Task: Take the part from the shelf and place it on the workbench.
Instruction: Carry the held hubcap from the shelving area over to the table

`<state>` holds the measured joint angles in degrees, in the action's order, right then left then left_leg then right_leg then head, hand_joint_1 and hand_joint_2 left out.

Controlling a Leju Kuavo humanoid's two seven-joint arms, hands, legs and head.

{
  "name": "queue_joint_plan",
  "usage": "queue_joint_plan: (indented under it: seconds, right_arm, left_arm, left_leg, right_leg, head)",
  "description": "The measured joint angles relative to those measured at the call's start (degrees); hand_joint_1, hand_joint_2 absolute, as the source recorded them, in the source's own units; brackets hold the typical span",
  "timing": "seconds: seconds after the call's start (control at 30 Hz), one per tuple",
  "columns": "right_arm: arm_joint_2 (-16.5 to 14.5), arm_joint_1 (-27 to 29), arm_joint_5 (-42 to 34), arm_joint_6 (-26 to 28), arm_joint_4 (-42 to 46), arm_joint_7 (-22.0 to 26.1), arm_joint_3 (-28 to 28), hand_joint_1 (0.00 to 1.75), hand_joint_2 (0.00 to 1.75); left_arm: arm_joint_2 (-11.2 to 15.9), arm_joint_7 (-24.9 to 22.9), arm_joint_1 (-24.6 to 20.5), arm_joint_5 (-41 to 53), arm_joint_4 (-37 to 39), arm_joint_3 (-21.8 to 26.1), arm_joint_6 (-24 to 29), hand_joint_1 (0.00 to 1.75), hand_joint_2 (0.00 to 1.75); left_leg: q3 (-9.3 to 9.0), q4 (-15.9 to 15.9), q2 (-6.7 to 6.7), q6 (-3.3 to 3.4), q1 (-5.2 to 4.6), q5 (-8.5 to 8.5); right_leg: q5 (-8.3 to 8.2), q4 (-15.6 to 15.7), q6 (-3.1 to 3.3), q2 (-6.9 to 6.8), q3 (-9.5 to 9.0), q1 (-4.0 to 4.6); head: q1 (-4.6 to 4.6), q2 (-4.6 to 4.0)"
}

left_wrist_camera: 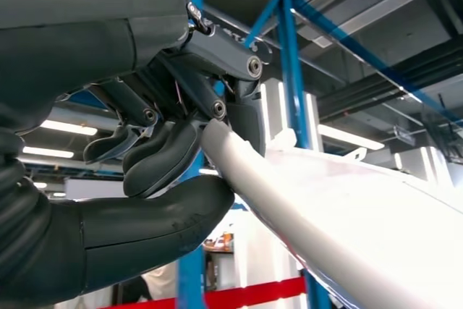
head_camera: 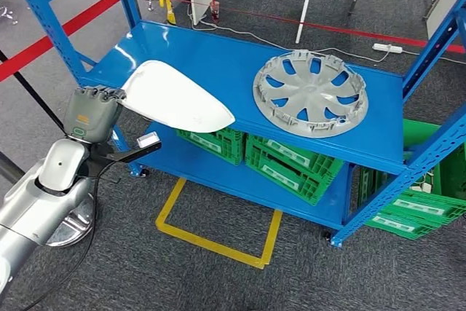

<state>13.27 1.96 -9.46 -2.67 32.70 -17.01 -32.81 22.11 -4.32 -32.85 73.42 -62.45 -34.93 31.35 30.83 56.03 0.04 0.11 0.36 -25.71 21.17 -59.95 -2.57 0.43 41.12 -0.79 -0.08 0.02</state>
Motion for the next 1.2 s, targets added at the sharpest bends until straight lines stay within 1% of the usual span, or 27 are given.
queue_joint_plan:
  seconds: [0.07,0.1,0.13,0.17,0.2,0.23,0.3,0.33,0.4,0.47,0.53,0.6,0.63,0.67,0.7,0.73,0.77,0.83,0.87,0.93,0.97,1.0,1.03,1.1,1.13,1.17,1.2]
  right_arm:
    - [-0.05,0.25,-0.10,0.86,0.44,-0.18,-0.21,0.00,0.00]
    - [-0.07,0.24,-0.13,1.22,0.66,-0.27,-0.26,0.00,0.00]
    - [-0.08,0.20,-0.14,1.49,0.86,-0.35,-0.28,0.00,0.00]
    - [-0.08,0.16,-0.15,1.66,1.07,-0.37,-0.29,0.00,0.00]
    - [-0.09,0.16,-0.15,1.73,1.26,-0.37,-0.30,0.00,0.00]
    - [-0.09,0.14,-0.15,1.76,1.43,-0.37,-0.32,0.00,0.00]
    - [-0.09,-0.04,-0.15,1.78,1.79,-0.45,-0.35,0.00,0.00]
    - [-0.09,-0.14,-0.15,1.77,1.98,-0.49,-0.37,0.00,0.00]
    - [-0.09,-0.25,-0.14,1.66,2.26,-0.55,-0.46,0.00,0.00]
    - [-0.11,-0.33,-0.09,1.45,2.39,-0.67,-0.62,0.00,0.00]
    - [-0.15,-0.60,-0.02,1.28,2.49,-0.91,-0.82,0.00,0.00]
    - [-0.17,-0.86,0.06,1.18,2.53,-1.07,-1.05,0.00,0.00]
    - [-0.18,-0.92,0.09,1.14,2.53,-1.09,-1.18,0.00,0.00]
    - [-0.19,-0.96,0.11,1.12,2.53,-1.09,-1.30,0.00,0.00]
    - [-0.20,-1.00,0.12,1.09,2.53,-1.09,-1.43,0.00,0.00]
    - [-0.22,-1.07,0.13,1.07,2.53,-1.09,-1.55,0.00,0.00]
    - [-0.22,-1.18,0.15,1.04,2.53,-1.09,-1.65,0.00,0.00]
    - [-0.19,-1.46,0.20,1.02,2.53,-1.10,-1.76,0.00,0.00]
    - [-0.17,-1.59,0.21,1.02,2.53,-1.10,-1.84,0.00,0.00]
    - [-0.18,-1.64,0.22,1.00,2.51,-1.09,-2.09,0.00,0.00]
    - [-0.22,-1.56,0.22,0.96,2.50,-1.09,-2.27,0.00,0.00]
    - [-0.28,-1.49,0.22,0.86,2.49,-1.10,-2.47,0.00,0.00]
    - [-0.38,-1.50,0.21,0.75,2.49,-1.10,-2.68,0.00,0.00]
    - [-0.54,-1.76,0.18,0.55,2.47,-1.10,-3.02,0.00,0.00]
    - [-0.58,-1.95,0.16,0.50,2.45,-1.10,-3.10,0.00,0.00]
    - [-0.59,-2.12,0.14,0.46,2.44,-1.10,-3.14,0.00,0.00]
    - [-0.59,-2.25,0.12,0.41,2.43,-1.10,-3.17,0.00,0.00]
  left_arm:
    - [0.48,-0.20,0.41,-0.14,-0.36,0.25,0.08,1.75,1.75]
    - [0.79,-0.26,0.69,-0.21,-0.52,0.46,0.16,1.75,1.75]
    - [1.09,-0.30,1.01,-0.27,-0.63,0.69,0.27,1.75,1.75]
    - [1.39,-0.31,1.36,-0.32,-0.73,0.92,0.37,1.75,1.75]
    - [1.66,-0.32,1.71,-0.36,-0.81,1.12,0.45,1.75,1.75]
    - [1.92,-0.32,2.01,-0.38,-0.91,1.27,0.54,1.75,1.75]
    - [2.57,-0.32,2.45,-0.46,-1.24,1.56,0.68,1.75,1.75]
    - [2.92,-0.32,2.58,-0.55,-1.40,1.73,0.80,1.75,1.75]
    - [3.49,-0.28,2.85,-0.83,-1.69,2.16,1.00,1.75,1.75]
    - [4.11,-0.20,3.21,-1.15,-1.86,2.54,1.18,1.75,1.75]
    - [4.88,-0.04,3.61,-1.46,-1.99,2.86,1.42,1.75,1.75]
    - [5.49,0.25,4.03,-1.80,-2.07,3.14,1.69,1.75,1.75]
    - [5.69,0.44,4.30,-1.93,-2.09,3.25,1.78,1.75,1.75]
    - [5.86,0.58,4.58,-2.04,-2.10,3.32,1.84,1.75,1.75]
    - [6.00,0.68,4.80,-2.10,-2.10,3.40,1.86,1.75,1.75]
    - [6.11,0.76,4.94,-2.12,-2.15,3.55,1.87,1.75,1.75]
    - [6.19,0.81,5.00,-2.14,-2.24,3.75,1.89,1.75,1.75]
    - [6.27,1.08,4.97,-2.23,-2.55,4.18,1.97,1.75,1.75]
    - [6.31,1.26,5.03,-2.28,-2.67,4.29,2.02,1.75,1.75]
    - [6.38,1.62,5.37,-2.39,-2.75,4.34,2.08,1.75,1.75]
    - [6.42,1.76,5.54,-2.46,-2.75,4.33,2.09,1.75,1.75]
    - [6.46,1.87,5.65,-2.55,-2.75,4.35,2.09,1.75,1.75]
    - [6.50,2.00,5.68,-2.66,-2.75,4.39,2.09,1.75,1.75]
    - [6.57,2.34,5.74,-2.87,-2.75,4.55,2.10,1.75,1.75]
    - [6.58,2.54,5.80,-2.99,-2.75,4.62,2.10,1.75,1.75]
    - [6.59,2.70,5.88,-3.10,-2.75,4.67,2.09,1.75,1.75]
    - [6.59,2.81,5.95,-3.20,-2.75,4.69,2.08,1.75,1.75]
  left_leg:
    - [1.57,0.02,0.04,0.50,-0.03,1.41]
    - [2.47,0.05,0.05,0.54,-0.08,2.12]
    - [3.43,0.09,0.06,0.51,-0.13,2.84]
    - [4.38,0.13,0.07,0.43,-0.16,3.55]
    - [5.27,0.16,0.06,0.30,-0.17,4.24]
    - [6.08,0.20,0.05,0.12,-0.15,4.90]
    - [7.27,0.35,0.03,-0.45,-0.18,6.09]
    - [7.53,0.36,0.03,-0.79,-0.20,6.65]
    - [7.65,0.14,0.05,-1.54,-0.10,7.72]
    - [7.99,0.34,0.01,-2.25,0.13,7.43]
    - [9.53,4.27,-0.04,-2.80,0.25,2.97]
    - [11.76,12.26,-0.06,-3.16,0.27,-2.86]
    - [12.34,15.72,-0.06,-3.29,0.30,-4.24]
    - [12.15,17.65,-0.06,-3.38,0.33,-4.27]
    - [10.95,17.55,-0.06,-3.44,0.41,-3.24]
    - [8.74,15.52,-0.05,-3.52,0.54,-1.89]
    - [5.72,12.14,-0.06,-3.63,0.74,-1.09]
    - [-0.04,4.24,-0.17,-3.45,0.91,-1.64]
    - [-1.46,1.79,-0.19,-3.11,0.81,-2.18]
    - [-1.27,0.37,-0.09,-1.89,0.47,-1.85]
    - [-0.76,0.33,0.01,-1.37,0.38,-1.23]
    - [-0.23,0.29,0.08,-0.83,0.35,-0.62]
    - [0.39,0.25,0.13,-0.39,0.33,-0.01]
    - [1.83,0.28,0.13,0.16,0.00,1.22]
    - [2.66,0.30,0.13,0.31,-0.21,1.86]
    - [3.47,0.32,0.12,0.41,-0.42,2.49]
    - [4.22,0.34,0.10,0.47,-0.62,3.08]
  right_leg:
    - [6.21,-6.86,-0.23,-0.07,2.07,-0.01]
    - [8.48,-10.87,-0.29,-0.07,2.83,0.01]
    - [9.45,-13.94,-0.32,-0.06,3.02,0.03]
    - [9.16,-15.36,-0.29,-0.07,2.38,0.04]
    - [7.94,-14.66,-0.25,-0.07,0.66,0.06]
    - [6.63,-12.09,-0.18,-0.07,-2.05,0.06]
    - [6.86,-4.02,0.02,0.04,-8.32,0.15]
    - [7.61,-0.92,0.18,0.13,-10.26,0.26]
    - [8.14,1.29,0.79,0.30,-11.17,0.62]
    - [7.06,1.28,1.77,0.16,-10.42,0.58]
    - [5.54,1.44,2.62,-0.01,-9.33,0.39]
    - [4.02,1.42,2.88,-0.05,-7.59,0.40]
    - [3.32,1.40,2.83,-0.07,-6.67,0.40]
    - [2.63,1.38,2.75,-0.09,-5.78,0.39]
    - [1.94,1.36,2.61,-0.10,-4.91,0.35]
    - [1.24,1.34,2.42,-0.11,-4.07,0.30]
    - [0.58,1.29,2.12,-0.10,-3.31,0.32]
    - [-0.68,1.18,1.43,-0.05,-2.10,0.47]
    - [-1.41,1.31,1.12,-0.01,-1.70,0.53]
    - [-2.90,1.92,0.55,0.05,-1.14,0.32]
    - [-2.66,1.87,0.30,0.01,-0.71,0.17]
    - [-1.32,0.87,0.09,-0.03,-0.17,0.10]
    - [1.11,-1.48,-0.04,-0.07,0.62,0.08]
    - [7.02,-9.22,-0.03,-0.10,2.41,0.19]
    - [8.80,-12.88,0.11,-0.10,2.94,0.30]
    - [9.30,-15.05,0.38,-0.09,2.75,0.48]
    - [8.64,-15.24,0.76,-0.07,1.59,0.76]
  head:
    - [0.21,0.00]
    - [0.26,0.00]
    - [0.28,0.00]
    - [0.29,0.00]
    - [0.27,0.00]
    - [0.27,0.00]
    - [0.21,0.00]
    - [0.19,0.00]
    - [0.20,0.01]
    - [0.24,0.01]
    - [0.10,0.00]
    - [0.00,0.00]
    - [-0.01,0.00]
    - [0.00,0.00]
    - [0.02,0.00]
    - [0.02,0.00]
    - [0.00,0.00]
    - [-0.02,0.01]
    - [-0.08,0.01]
    - [-0.19,0.01]
    - [-0.24,0.00]
    - [-0.14,0.00]
    - [0.00,0.00]
    - [0.27,0.00]
    - [0.30,0.00]
    - [0.30,0.00]
    - [0.30,0.00]
